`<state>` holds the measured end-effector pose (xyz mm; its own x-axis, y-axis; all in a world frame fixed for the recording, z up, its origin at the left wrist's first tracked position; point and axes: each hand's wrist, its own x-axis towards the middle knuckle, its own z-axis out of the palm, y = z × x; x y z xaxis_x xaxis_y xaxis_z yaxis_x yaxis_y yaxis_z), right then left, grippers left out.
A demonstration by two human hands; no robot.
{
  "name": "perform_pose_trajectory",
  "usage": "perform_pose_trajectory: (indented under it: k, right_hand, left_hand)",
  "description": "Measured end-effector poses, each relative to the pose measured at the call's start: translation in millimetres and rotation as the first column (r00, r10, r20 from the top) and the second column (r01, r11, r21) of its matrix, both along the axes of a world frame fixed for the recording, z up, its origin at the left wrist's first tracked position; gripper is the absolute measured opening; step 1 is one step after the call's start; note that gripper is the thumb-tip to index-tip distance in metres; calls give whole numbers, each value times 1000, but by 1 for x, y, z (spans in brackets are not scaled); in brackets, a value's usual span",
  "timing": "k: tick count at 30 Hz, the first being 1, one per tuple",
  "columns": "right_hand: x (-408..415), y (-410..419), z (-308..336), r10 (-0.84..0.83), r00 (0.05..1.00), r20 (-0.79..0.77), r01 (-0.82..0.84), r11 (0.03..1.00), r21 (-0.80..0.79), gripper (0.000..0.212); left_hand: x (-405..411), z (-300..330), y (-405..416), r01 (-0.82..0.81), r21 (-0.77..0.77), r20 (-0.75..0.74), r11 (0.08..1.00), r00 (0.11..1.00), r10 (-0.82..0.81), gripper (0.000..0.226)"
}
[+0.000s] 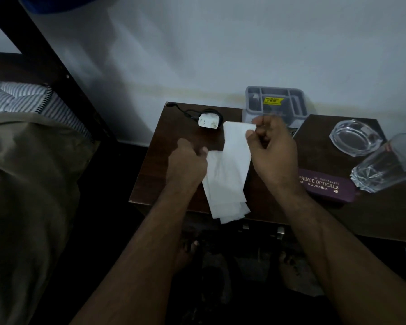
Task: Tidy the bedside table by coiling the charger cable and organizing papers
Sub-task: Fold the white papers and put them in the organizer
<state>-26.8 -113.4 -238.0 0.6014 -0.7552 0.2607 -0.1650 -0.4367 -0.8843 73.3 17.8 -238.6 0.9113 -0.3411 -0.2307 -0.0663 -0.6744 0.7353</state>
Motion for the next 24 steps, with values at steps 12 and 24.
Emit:
perform_pose_trajectory:
  k: [12,24]
  right_hand:
    - [9,0,19,64,955,289,-205,845,494,23]
    - [6,13,-13,236,849,-473,-302,951,-68,2]
  left_hand:
    - [4,23,-16,37,-656,-322,754,889,-325,24]
    - [26,17,5,-246,-500,-62,830,966,249,11]
